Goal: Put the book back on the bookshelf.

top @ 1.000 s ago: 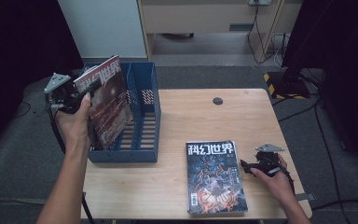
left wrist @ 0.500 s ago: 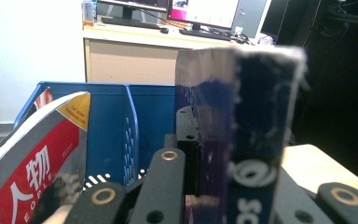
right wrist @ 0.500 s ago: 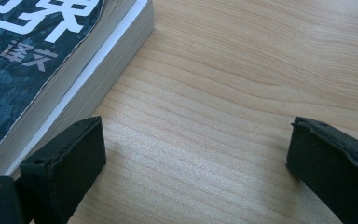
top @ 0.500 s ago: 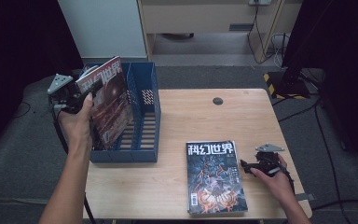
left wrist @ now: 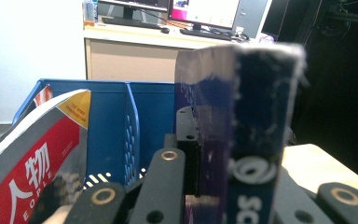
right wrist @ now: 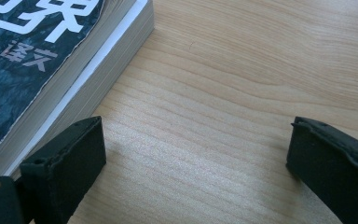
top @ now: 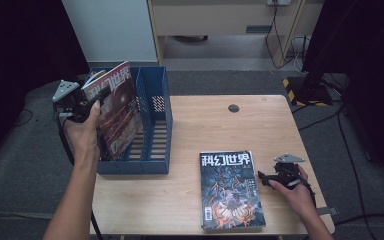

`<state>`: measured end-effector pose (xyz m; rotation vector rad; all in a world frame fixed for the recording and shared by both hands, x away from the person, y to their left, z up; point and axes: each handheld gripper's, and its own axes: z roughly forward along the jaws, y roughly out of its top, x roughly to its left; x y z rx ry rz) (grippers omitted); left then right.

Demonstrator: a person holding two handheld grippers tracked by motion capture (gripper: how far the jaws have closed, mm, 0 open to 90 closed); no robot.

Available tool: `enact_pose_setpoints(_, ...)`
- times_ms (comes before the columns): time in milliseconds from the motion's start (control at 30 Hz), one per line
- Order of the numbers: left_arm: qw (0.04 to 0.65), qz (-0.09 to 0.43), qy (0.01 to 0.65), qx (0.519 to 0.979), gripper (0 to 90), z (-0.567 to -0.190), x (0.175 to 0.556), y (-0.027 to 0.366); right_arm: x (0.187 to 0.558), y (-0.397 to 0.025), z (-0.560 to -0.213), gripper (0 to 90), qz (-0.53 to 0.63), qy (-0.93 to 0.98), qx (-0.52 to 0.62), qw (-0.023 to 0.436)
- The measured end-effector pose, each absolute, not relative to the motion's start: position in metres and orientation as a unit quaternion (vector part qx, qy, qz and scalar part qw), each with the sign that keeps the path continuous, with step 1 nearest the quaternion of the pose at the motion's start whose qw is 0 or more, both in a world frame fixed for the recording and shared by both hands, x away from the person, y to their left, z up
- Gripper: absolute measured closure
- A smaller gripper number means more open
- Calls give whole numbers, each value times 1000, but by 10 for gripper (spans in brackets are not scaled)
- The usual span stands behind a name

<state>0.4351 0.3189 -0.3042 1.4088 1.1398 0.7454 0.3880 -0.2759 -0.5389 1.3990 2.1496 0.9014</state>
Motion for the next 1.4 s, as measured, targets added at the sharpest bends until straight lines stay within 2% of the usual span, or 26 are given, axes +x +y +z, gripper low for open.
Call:
enact_pose_setpoints(967, 582, 327, 474, 574, 834, -313, 436, 318, 388, -276, -539, 46, 324, 773, 503, 210)
enact_pose_setpoints(1400, 584, 324, 467, 579, 834, -324, 435, 309, 388, -276, -539, 46, 324, 773, 504, 210)
